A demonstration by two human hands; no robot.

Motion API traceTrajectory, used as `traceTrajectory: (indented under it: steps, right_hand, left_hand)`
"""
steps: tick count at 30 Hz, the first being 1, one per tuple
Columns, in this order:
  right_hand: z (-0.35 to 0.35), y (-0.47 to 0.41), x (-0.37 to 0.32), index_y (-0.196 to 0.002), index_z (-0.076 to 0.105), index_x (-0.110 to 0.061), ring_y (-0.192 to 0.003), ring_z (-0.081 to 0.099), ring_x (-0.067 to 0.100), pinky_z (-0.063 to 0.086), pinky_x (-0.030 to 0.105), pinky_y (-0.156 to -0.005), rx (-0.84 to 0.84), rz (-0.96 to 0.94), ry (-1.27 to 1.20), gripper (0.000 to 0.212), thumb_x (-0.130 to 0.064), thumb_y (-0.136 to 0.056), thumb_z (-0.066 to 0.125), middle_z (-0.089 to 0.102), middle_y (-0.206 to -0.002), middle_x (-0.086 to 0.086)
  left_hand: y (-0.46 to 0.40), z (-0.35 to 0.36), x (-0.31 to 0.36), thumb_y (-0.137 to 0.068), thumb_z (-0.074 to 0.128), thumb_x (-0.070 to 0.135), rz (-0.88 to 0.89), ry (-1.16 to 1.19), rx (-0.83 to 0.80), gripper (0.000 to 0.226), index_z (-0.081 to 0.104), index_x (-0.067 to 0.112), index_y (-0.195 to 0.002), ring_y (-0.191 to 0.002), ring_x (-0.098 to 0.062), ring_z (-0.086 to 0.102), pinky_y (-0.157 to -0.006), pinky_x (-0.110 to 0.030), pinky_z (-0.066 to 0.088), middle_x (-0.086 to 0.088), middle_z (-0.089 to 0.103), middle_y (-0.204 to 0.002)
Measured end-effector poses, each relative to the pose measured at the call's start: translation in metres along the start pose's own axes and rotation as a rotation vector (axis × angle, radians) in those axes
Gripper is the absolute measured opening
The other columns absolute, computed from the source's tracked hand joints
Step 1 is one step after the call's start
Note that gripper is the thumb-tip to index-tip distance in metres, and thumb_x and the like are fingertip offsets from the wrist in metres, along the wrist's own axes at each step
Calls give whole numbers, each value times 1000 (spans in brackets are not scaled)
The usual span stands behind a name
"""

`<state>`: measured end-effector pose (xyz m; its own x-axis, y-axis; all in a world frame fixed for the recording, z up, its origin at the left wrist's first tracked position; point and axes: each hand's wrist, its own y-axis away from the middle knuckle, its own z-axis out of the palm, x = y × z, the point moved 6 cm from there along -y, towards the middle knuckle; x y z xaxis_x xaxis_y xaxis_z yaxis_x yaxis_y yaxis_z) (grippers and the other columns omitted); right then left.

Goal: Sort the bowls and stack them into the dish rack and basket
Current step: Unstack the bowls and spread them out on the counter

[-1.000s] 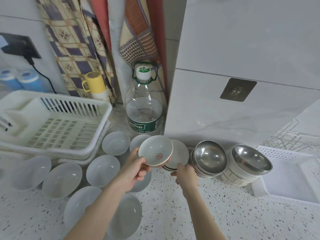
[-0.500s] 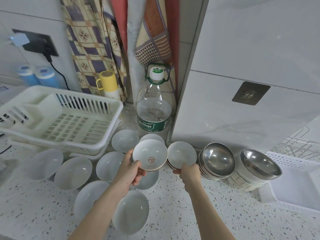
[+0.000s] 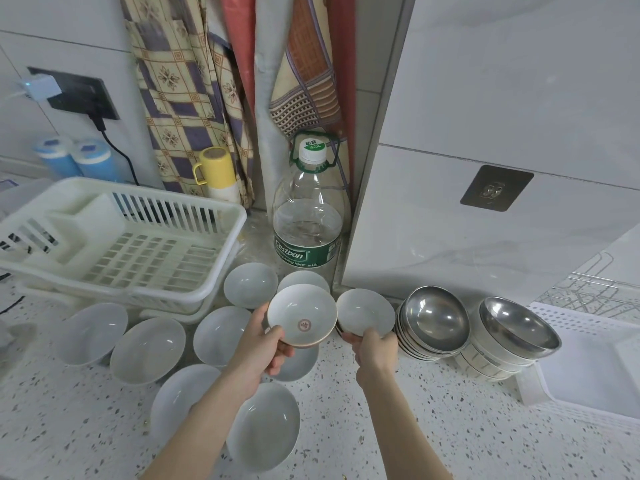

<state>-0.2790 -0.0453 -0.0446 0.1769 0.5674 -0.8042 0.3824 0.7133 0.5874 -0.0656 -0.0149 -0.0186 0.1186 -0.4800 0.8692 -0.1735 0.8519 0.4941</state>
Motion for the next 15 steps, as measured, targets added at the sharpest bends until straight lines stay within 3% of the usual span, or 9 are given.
traceTrajectory:
  steps: [7, 11, 15]
  right_hand:
    - [0, 7, 0, -118, 42, -7, -38, 39, 11, 31, 24, -42, 1, -38, -142, 34, 2, -86, 34, 71, -78, 25]
    - [-2, 18, 1, -129, 42, -14, -35, 48, 3, 33, 18, -38, -37, -116, -179, 48, 4, -85, 33, 66, -100, 32]
    - [-11, 31, 8, -133, 43, -28, -37, 43, 5, 34, 17, -39, -78, -165, -222, 57, 3, -86, 34, 70, -80, 30]
  left_hand:
    - [0, -4, -4, -90, 44, 2, -11, 24, -16, 52, 52, 47, -115, -39, -13, 34, -37, -21, 27, -10, 61, -55]
    - [1, -7, -5, -92, 43, 2, -11, 59, -16, 51, 53, 48, -112, -38, -12, 33, -35, -21, 26, -9, 61, -53]
    - [3, -12, -6, -93, 45, 3, -1, 102, -19, 51, 52, 48, -117, -38, -11, 33, -34, -21, 26, -9, 60, -54]
